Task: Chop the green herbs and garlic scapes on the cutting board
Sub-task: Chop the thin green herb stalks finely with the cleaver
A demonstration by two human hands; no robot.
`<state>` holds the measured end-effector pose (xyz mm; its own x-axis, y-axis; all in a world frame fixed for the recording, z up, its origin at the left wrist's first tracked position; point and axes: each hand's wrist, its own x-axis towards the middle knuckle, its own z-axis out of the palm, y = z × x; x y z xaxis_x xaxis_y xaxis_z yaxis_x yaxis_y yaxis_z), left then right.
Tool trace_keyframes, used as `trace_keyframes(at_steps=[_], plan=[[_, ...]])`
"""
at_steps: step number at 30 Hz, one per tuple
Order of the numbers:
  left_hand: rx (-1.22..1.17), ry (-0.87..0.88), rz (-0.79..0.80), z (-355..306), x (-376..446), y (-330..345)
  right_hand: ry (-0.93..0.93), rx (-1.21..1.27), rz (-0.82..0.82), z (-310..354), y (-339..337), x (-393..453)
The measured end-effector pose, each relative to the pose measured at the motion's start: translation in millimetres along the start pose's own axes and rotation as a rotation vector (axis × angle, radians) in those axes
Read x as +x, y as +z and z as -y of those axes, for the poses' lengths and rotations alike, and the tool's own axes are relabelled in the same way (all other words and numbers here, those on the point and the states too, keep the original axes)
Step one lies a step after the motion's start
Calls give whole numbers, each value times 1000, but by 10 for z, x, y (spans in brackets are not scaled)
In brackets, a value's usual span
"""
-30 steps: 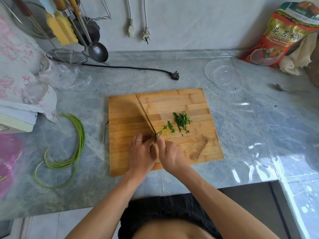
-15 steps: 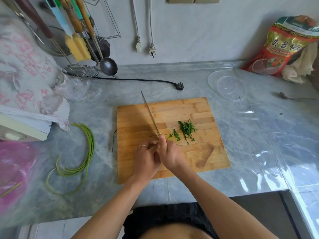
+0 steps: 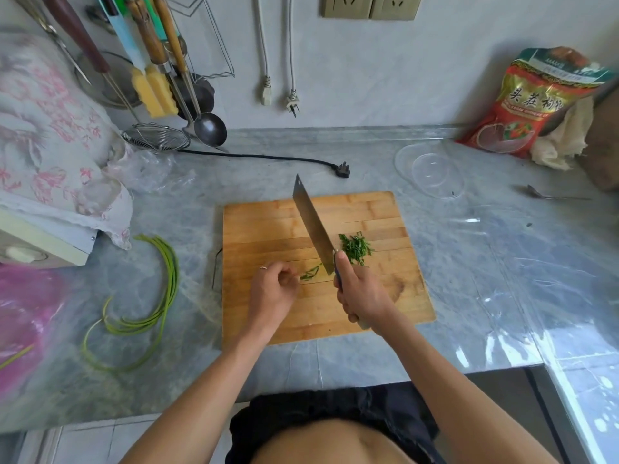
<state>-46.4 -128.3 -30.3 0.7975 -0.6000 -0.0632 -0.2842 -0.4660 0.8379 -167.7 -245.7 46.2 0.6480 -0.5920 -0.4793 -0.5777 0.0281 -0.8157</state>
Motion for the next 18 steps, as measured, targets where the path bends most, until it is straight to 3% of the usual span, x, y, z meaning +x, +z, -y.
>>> trace_keyframes(at_steps=[8,18], plan=[[373,300,-48,289,-233,-64,-23,-140,38,-92,279,-200],[599,280,-35,208,-314,7,-122,-329,10,-102,398,-150]])
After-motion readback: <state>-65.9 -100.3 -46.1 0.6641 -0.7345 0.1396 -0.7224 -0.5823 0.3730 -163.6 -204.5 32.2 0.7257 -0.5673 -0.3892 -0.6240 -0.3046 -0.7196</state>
